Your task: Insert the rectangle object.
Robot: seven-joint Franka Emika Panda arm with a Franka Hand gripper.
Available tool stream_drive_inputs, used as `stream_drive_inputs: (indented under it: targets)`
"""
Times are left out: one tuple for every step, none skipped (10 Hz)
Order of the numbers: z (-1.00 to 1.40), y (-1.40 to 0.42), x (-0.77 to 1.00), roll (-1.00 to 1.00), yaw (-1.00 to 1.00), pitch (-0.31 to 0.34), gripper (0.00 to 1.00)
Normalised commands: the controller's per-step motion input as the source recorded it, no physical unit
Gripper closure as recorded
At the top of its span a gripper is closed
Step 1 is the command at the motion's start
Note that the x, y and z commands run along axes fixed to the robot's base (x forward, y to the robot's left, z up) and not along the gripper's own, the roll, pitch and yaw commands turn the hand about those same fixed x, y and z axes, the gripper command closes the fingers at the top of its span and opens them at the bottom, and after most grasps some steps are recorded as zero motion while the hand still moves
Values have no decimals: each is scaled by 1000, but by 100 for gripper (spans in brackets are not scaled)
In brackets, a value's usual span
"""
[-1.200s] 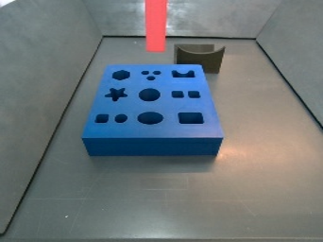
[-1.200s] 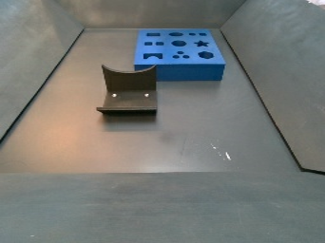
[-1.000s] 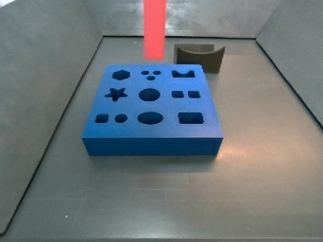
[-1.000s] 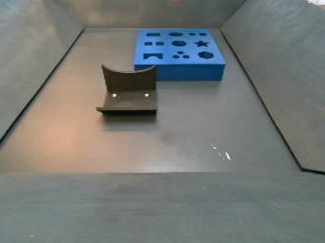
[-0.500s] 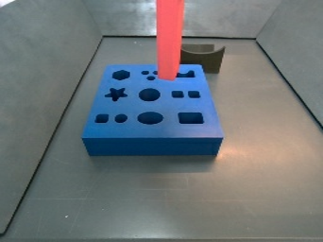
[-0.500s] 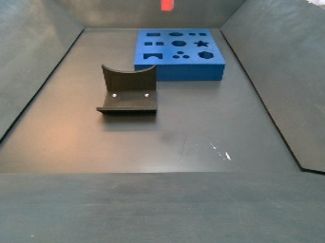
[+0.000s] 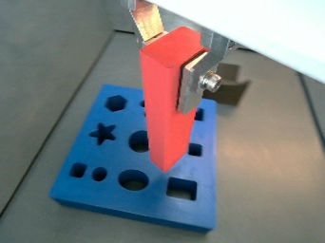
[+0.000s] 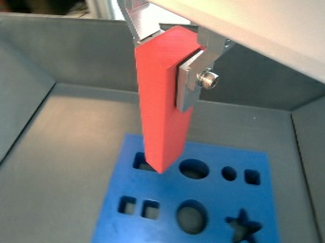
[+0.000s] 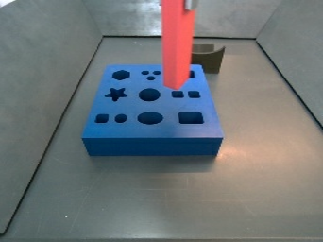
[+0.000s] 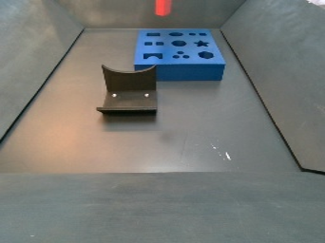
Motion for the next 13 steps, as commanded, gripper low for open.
stream_drive_inputs:
  targets:
    - [-109, -60, 497, -29, -654, 0, 100]
    - [-200, -43, 406, 0, -746, 0, 100]
    - [-280, 0, 149, 0, -971, 0, 100]
    - [-331, 0, 0, 0, -1000, -6, 100]
    - [-331, 0, 0, 0, -1000, -4, 100]
    - [-331, 0, 0, 0, -1000, -4, 100]
    - [-329, 0, 0, 0, -1000, -4, 100]
    - [-334, 0, 0, 0, -1000, -4, 100]
    - [-286, 0, 0, 0, -1000, -7, 100]
    - [-203, 0, 20, 0, -1000, 0, 100]
    - [-206, 0, 63, 0, -1000, 0, 100]
    - [-229, 0, 89, 0, -1000, 0, 100]
    - [-266, 0, 291, 0, -780, 9, 100]
